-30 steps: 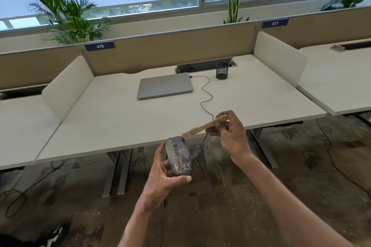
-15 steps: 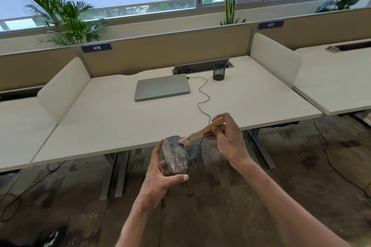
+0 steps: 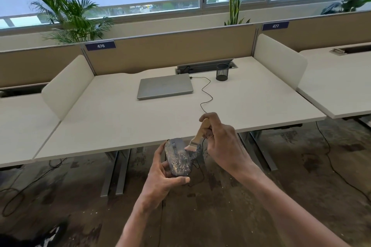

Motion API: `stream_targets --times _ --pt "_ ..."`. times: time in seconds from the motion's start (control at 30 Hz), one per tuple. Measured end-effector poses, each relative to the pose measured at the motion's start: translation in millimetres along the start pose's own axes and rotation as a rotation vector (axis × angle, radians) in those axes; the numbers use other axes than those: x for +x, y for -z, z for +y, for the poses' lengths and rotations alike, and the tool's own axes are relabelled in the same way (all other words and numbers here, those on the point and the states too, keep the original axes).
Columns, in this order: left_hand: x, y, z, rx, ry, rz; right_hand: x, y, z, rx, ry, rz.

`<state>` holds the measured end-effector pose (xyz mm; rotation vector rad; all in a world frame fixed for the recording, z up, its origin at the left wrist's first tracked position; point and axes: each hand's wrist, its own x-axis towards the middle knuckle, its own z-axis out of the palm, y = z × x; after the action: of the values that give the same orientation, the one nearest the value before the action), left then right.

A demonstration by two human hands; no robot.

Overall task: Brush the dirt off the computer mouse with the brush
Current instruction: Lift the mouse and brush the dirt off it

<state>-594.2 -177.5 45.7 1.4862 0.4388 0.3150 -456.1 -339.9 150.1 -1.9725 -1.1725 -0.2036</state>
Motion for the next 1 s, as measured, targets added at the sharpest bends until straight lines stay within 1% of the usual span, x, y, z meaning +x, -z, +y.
stream_targets --times 0.07,0.13,0.23,0.37,0.53,0.73,0.9,1.0 --pt "0 1 -1 0.021 -0.001 0.0 3 1 -2 0.003 0.024 -0.002" --pt "0 0 -1 0.022 0.001 -0.005 9 -2 -7 -0.002 0.088 -0.012" --pt "2 -1 0 0.028 -0.004 -0.007 11 -7 -15 -0.051 0.161 -0.08" --pt "0 -1 1 0.016 0.01 -0.002 5 -7 -18 -0.09 0.176 -0.146" --pt "0 -2 3 0.01 0.014 0.001 14 -5 -21 -0.064 0.217 -0.134" --pt "0 0 2 0.023 0.034 0.013 4 -10 -21 -0.137 0.231 -0.224" --pt "1 -1 2 0.026 0.035 0.013 11 -8 -18 -0.107 0.219 -0.199" --pt "4 -3 4 0.024 0.034 0.01 12 -10 -19 -0.117 0.234 -0.211"
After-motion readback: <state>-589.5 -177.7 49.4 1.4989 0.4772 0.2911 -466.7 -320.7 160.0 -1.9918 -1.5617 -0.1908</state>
